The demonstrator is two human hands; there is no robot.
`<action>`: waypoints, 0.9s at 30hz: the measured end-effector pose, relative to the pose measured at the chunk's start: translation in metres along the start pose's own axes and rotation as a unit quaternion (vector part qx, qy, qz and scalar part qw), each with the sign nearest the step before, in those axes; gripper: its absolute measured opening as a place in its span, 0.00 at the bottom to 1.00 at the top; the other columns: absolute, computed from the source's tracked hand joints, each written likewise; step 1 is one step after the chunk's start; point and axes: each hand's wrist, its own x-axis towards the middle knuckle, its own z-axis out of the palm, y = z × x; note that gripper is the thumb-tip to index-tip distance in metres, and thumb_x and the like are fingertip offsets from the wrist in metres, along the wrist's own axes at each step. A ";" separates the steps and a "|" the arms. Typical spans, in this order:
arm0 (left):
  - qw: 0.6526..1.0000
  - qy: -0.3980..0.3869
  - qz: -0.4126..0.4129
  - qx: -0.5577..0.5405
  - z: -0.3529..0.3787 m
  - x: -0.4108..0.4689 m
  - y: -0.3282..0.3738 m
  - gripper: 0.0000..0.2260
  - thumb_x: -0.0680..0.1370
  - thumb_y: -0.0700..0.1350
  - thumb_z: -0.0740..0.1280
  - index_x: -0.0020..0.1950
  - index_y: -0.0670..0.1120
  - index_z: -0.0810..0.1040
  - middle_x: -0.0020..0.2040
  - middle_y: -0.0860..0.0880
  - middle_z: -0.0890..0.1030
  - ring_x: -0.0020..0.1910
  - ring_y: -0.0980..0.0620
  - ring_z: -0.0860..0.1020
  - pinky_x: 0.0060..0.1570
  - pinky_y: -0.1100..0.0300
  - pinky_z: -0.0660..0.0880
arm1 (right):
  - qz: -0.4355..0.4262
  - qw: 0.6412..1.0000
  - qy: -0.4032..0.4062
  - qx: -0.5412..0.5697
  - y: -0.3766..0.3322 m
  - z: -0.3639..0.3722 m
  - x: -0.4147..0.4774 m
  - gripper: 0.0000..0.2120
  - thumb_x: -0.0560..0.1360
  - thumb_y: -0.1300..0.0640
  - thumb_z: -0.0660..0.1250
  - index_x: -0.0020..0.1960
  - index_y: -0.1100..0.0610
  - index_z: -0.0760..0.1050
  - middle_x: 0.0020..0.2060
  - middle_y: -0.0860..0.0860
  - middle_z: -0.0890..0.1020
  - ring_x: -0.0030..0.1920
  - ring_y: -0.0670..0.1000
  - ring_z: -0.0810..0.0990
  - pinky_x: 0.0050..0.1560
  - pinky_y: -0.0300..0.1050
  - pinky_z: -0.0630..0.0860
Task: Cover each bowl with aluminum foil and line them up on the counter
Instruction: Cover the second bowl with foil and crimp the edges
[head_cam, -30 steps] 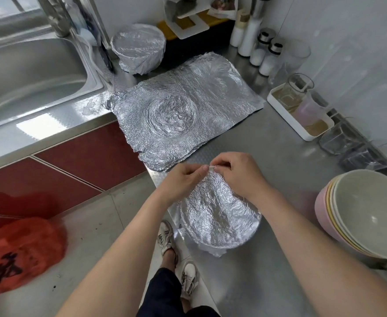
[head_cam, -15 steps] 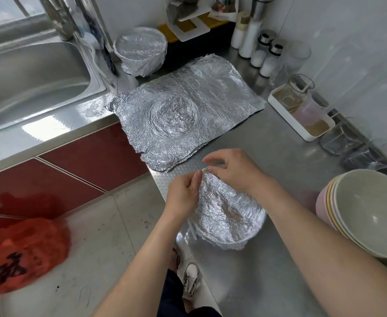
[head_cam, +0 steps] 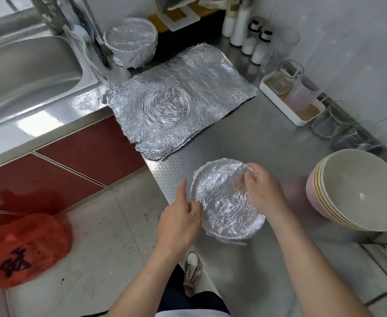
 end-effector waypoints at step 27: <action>0.942 0.223 -0.061 -0.243 0.020 0.020 0.018 0.18 0.83 0.41 0.55 0.73 0.50 0.66 0.68 0.50 0.74 0.61 0.55 0.74 0.61 0.58 0.69 | -0.058 0.972 0.120 0.194 -0.029 -0.010 0.032 0.17 0.80 0.59 0.60 0.69 0.57 0.72 0.67 0.51 0.75 0.66 0.47 0.72 0.64 0.38 0.67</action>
